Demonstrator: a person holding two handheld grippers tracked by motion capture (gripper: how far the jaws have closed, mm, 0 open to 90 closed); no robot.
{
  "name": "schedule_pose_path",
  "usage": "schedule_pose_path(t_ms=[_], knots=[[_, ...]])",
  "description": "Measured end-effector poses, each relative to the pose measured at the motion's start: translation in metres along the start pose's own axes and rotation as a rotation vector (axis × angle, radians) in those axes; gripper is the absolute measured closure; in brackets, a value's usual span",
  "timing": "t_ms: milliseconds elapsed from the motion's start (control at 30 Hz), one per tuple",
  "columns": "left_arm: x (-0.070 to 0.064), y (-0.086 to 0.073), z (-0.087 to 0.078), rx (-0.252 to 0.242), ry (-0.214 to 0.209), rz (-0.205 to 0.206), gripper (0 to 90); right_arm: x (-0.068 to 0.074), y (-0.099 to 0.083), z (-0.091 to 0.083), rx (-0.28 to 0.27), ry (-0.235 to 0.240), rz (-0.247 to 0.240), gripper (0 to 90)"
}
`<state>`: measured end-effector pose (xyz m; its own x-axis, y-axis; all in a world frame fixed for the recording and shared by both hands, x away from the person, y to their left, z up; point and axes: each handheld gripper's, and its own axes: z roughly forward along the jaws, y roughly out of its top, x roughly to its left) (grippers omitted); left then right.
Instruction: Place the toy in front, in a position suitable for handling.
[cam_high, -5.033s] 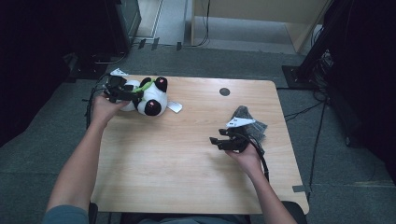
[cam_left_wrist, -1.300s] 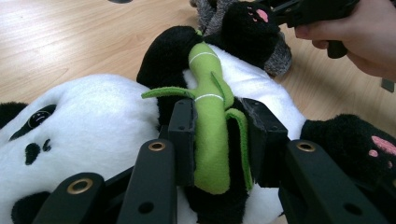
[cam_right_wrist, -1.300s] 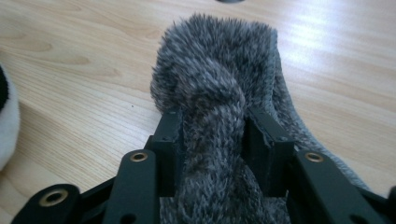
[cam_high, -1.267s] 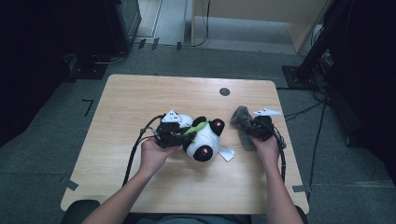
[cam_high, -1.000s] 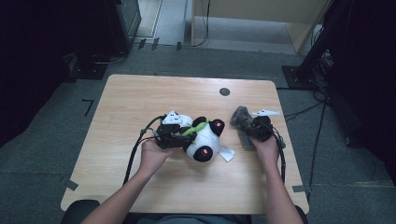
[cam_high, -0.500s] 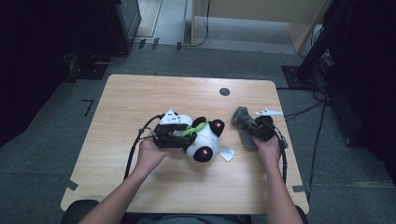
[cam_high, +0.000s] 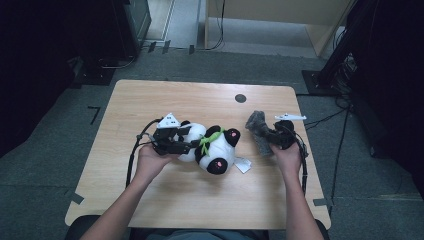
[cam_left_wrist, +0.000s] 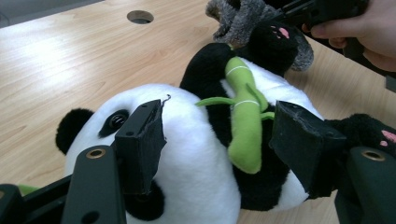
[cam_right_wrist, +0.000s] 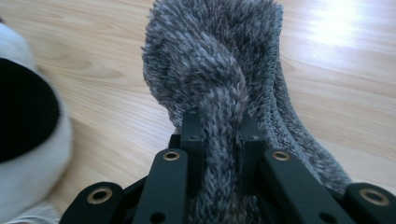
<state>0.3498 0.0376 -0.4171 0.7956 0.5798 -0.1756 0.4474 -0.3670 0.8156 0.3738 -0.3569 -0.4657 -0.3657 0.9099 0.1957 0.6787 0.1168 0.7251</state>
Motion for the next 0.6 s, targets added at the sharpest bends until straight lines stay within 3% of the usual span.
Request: schedule_pose_path(t_ms=[433, 600], knots=[[0.013, -0.017, -0.012, -0.017, -0.002, -0.008, 30.3, 0.032, 0.014, -0.008, -0.002, 0.046, -0.077, 78.2], [0.019, -0.029, -0.015, -0.035, -0.021, -0.021, 21.0, 0.039, 0.024, -0.014, -0.023, 0.052, -0.092, 78.0]])
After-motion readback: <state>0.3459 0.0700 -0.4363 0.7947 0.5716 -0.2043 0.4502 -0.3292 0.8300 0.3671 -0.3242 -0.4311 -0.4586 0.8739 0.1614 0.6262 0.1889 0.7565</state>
